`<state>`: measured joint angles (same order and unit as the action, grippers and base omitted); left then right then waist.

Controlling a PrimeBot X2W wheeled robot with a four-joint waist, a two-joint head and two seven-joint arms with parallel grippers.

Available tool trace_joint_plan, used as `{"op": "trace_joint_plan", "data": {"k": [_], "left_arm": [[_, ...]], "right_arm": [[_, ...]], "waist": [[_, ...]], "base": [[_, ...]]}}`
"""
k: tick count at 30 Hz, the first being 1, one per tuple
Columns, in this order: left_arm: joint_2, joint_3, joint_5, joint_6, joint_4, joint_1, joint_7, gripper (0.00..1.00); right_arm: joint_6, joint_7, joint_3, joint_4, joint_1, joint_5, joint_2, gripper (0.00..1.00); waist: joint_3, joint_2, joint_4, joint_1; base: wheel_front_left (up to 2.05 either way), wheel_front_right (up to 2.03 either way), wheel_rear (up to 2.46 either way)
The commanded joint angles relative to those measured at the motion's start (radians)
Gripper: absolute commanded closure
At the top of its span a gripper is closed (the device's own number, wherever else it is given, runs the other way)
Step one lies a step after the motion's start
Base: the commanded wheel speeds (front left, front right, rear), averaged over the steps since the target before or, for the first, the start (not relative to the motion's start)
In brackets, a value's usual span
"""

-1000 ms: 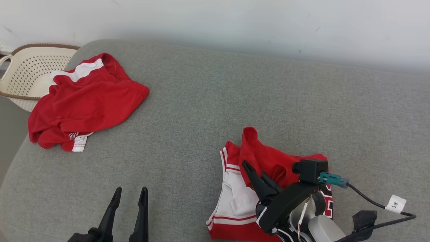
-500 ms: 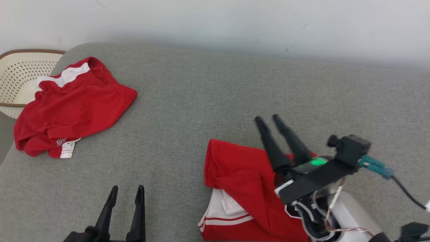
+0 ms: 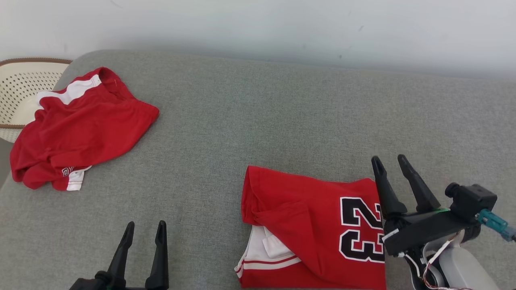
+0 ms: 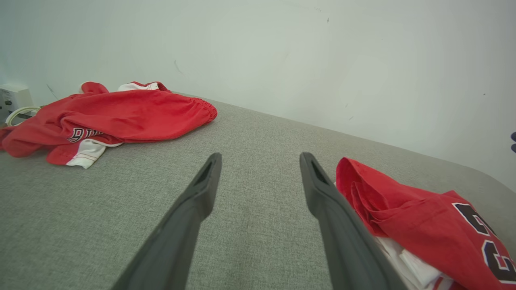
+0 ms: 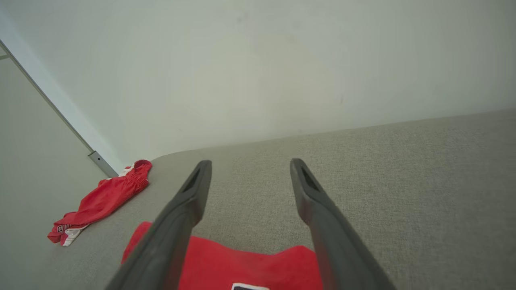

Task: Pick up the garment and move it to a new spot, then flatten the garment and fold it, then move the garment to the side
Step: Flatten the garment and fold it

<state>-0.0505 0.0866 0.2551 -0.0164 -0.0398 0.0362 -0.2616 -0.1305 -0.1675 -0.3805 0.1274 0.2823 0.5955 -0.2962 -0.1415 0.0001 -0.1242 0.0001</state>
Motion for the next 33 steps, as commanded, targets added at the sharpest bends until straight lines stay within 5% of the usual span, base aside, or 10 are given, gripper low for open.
{"op": "trace_joint_plan", "data": {"k": [1,2,4,5,19,33], "left_arm": [[0.000,-0.006,0.006,-0.002,-0.004,-0.013,-0.004,0.00],[0.000,-0.006,0.006,-0.002,-0.004,-0.013,-0.004,0.00],[0.000,-0.010,0.006,-0.005,-0.001,-0.008,-0.004,0.00],[0.000,-0.011,0.006,-0.006,0.000,-0.006,-0.004,0.00],[0.000,-0.008,-0.002,-0.003,0.001,0.020,-0.004,0.00],[0.000,0.000,-0.006,0.005,0.004,0.005,-0.004,0.00]], "right_arm": [[0.000,-0.011,0.004,0.016,-0.018,-0.026,0.010,0.04],[0.000,-0.011,0.004,0.016,-0.018,-0.026,0.010,0.04],[0.000,-0.019,-0.005,0.040,-0.027,-0.057,0.007,0.59],[0.000,-0.024,-0.015,0.050,-0.028,-0.073,0.006,0.99],[0.000,-0.098,-0.150,0.328,0.037,-0.233,0.054,1.00],[0.000,-0.098,-0.314,0.392,0.041,-0.207,0.162,1.00]], "waist": [[-0.005,-0.0001,0.004,-0.0001],[-0.005,-0.0001,0.004,-0.0001],[-0.008,-0.0001,0.005,-0.0001],[-0.010,-0.0001,0.006,-0.0001],[-0.017,-0.0001,-0.009,-0.0001],[0.007,-0.0001,-0.056,-0.0001]], "base": [[0.00,0.00,0.00],[0.00,0.00,0.00],[0.00,0.00,0.00],[0.00,0.00,0.00],[0.00,0.00,0.00],[0.00,0.00,0.00]]}}
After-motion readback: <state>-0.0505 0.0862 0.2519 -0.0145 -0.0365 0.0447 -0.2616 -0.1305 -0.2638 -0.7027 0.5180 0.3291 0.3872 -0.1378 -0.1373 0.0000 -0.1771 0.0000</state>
